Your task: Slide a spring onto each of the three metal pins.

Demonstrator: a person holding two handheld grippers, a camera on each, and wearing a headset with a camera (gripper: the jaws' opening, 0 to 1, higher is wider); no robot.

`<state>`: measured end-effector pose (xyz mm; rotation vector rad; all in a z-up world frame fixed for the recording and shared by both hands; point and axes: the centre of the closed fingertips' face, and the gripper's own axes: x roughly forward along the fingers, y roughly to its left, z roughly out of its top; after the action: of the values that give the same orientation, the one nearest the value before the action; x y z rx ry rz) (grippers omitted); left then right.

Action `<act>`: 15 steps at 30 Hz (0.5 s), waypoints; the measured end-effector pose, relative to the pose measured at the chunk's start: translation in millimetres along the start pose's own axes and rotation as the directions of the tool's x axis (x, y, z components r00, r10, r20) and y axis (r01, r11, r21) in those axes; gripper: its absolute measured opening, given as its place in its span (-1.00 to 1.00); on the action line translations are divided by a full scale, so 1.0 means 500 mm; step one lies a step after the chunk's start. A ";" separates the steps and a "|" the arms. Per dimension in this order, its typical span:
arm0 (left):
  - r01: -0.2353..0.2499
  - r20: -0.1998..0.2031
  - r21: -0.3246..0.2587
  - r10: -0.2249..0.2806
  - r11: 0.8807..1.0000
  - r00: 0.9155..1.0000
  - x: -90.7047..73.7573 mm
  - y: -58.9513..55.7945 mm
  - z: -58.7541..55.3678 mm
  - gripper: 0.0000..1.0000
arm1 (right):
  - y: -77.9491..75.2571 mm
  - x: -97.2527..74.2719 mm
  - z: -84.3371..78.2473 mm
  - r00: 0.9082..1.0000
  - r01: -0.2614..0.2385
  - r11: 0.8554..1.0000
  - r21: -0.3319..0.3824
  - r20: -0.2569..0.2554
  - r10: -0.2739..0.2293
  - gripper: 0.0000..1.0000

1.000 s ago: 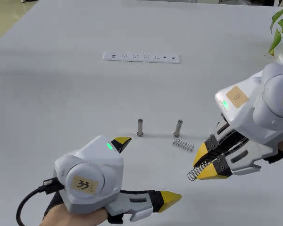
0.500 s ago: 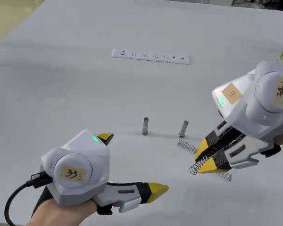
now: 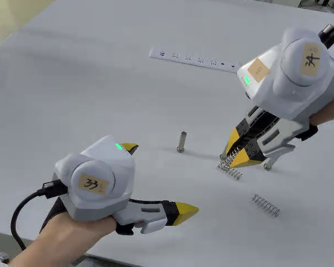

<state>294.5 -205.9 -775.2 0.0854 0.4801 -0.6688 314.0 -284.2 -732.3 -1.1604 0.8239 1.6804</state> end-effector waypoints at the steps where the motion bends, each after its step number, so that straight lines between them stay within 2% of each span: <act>1: -0.002 -0.001 0.003 0.002 1.000 1.000 0.000 0.001 0.000 0.96 | -0.009 -0.001 0.003 1.000 0.002 1.000 -0.008 -0.003 -0.002 -0.87; 4: -0.006 -0.006 0.005 0.006 1.000 1.000 0.001 0.002 -0.003 0.95 | -0.034 -0.002 0.011 1.000 0.003 1.000 -0.028 -0.014 -0.004 -0.87; 7: -0.014 -0.004 -0.001 0.014 1.000 1.000 0.001 0.007 -0.003 0.95 | -0.057 -0.002 0.017 0.998 0.003 0.997 -0.076 -0.054 -0.007 -0.87; 15: -0.024 -0.002 -0.018 0.024 1.000 1.000 0.001 0.014 -0.003 0.92 | -0.115 0.003 0.030 0.995 0.006 0.993 -0.120 -0.094 -0.017 -0.87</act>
<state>298.3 -200.3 -777.3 0.0750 0.4859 -0.6412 362.0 -249.4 -730.3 -1.3336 0.7820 1.6947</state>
